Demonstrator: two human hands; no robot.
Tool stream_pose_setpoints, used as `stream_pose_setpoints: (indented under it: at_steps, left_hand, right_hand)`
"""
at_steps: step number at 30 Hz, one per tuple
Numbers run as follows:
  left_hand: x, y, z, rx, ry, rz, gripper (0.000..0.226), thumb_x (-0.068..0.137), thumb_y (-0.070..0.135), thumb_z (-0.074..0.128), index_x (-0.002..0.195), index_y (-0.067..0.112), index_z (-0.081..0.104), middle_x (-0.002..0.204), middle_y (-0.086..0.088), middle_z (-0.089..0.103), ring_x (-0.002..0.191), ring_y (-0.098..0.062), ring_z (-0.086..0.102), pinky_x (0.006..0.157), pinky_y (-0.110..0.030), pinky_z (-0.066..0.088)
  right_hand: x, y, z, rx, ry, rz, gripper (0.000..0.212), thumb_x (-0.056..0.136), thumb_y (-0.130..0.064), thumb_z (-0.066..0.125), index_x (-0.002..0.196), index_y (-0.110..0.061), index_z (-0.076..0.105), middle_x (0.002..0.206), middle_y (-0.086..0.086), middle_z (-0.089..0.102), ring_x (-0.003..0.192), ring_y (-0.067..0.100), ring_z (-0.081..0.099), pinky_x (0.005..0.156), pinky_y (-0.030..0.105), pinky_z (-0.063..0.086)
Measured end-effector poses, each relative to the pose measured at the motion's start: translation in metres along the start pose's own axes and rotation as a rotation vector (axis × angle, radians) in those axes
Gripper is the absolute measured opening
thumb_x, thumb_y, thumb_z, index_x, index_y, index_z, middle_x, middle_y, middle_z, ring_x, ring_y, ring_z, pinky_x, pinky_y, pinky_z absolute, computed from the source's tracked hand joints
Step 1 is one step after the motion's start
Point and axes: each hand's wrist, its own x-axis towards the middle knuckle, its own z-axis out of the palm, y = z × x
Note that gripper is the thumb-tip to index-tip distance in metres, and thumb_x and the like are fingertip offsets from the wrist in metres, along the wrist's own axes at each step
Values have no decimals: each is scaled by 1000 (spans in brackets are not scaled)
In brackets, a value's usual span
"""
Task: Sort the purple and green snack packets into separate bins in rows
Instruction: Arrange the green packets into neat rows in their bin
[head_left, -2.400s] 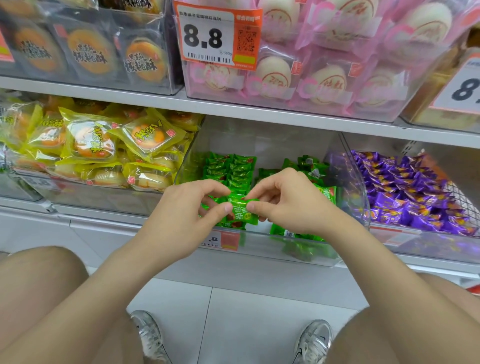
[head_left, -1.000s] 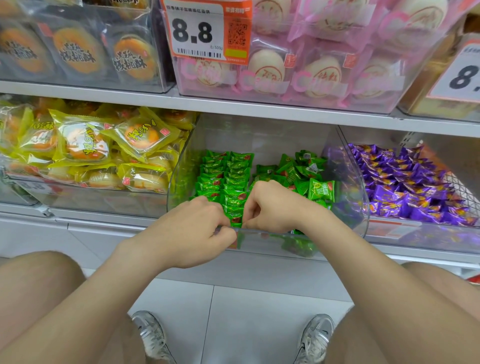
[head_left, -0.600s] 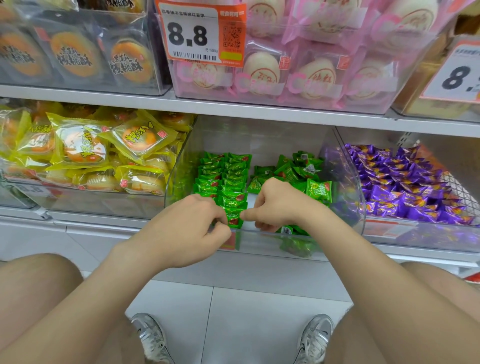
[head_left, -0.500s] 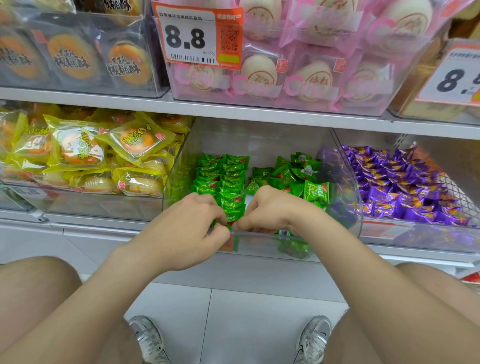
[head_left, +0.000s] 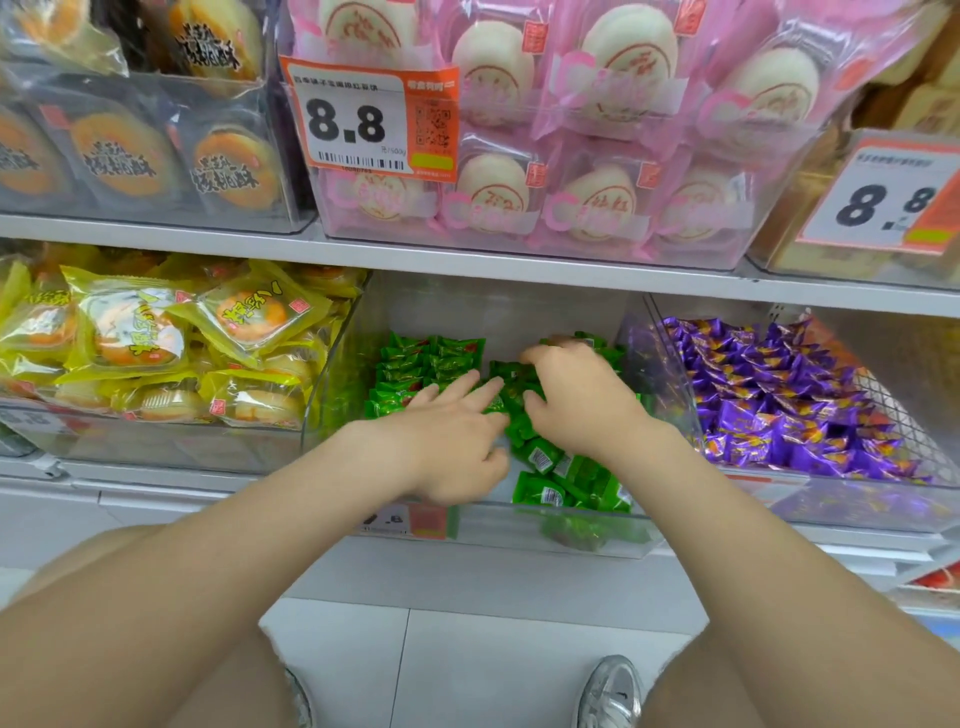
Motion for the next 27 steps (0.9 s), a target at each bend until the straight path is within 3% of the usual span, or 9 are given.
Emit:
stream_pose_setpoints:
  at_steps: [2, 5, 11, 14, 23, 25, 27]
  left_hand:
    - [21, -1, 8, 21, 38, -48, 69, 108, 47, 27, 167, 16, 13, 175, -6, -15, 161, -28, -15, 129, -58, 2]
    - [44, -10, 21, 30, 81, -127, 72, 110, 49, 25, 167, 15, -2, 173, -4, -22, 160, -28, -19, 128, -60, 0]
    - [71, -30, 19, 11, 43, -162, 71, 109, 46, 25, 168, 18, -3, 174, 0, -20, 160, -25, -20, 128, -61, -4]
    - [82, -35, 13, 14, 58, -150, 70, 106, 44, 27, 169, 22, 4, 175, 3, -15, 160, -23, -19, 127, -62, -5]
    - [92, -46, 6, 45, -8, -234, 72, 105, 52, 24, 168, 26, 2, 176, 5, -11, 161, -28, -14, 125, -64, -9]
    - [92, -45, 6, 54, -4, -234, 72, 106, 53, 25, 168, 25, 4, 176, 4, -10, 161, -32, -12, 126, -64, -8]
    - [91, -44, 6, 35, 26, -206, 71, 105, 54, 29, 167, 24, 12, 176, 1, -4, 161, -35, -8, 126, -64, -4]
  right_hand:
    - [10, 1, 4, -86, -58, 12, 40, 93, -30, 60, 128, -10, 62, 127, 18, 60, 127, 41, 53, 108, 50, 46]
    - [25, 1, 21, -219, -171, 48, 59, 100, -44, 51, 149, -12, 47, 154, 20, 41, 153, 42, 25, 125, 57, 20]
    - [47, 5, 33, -254, -424, 90, 73, 100, -67, 35, 165, -41, 14, 174, 10, 8, 157, 47, 8, 124, 59, 10]
    - [52, 0, 39, -299, -522, 124, 72, 101, -64, 37, 165, -46, 7, 176, 6, 0, 158, 48, -4, 125, 61, 3]
    - [49, -4, 22, -346, -714, 184, 70, 104, -43, 45, 165, -42, 11, 175, 7, -4, 158, 49, -5, 124, 66, 1]
    - [43, -3, 13, -294, -669, 158, 65, 103, -44, 47, 164, -39, 24, 175, 11, 8, 157, 50, 4, 125, 65, 8]
    - [37, 3, 5, -216, -569, 128, 58, 99, -45, 55, 156, -38, 42, 166, 15, 29, 153, 47, 24, 125, 60, 21]
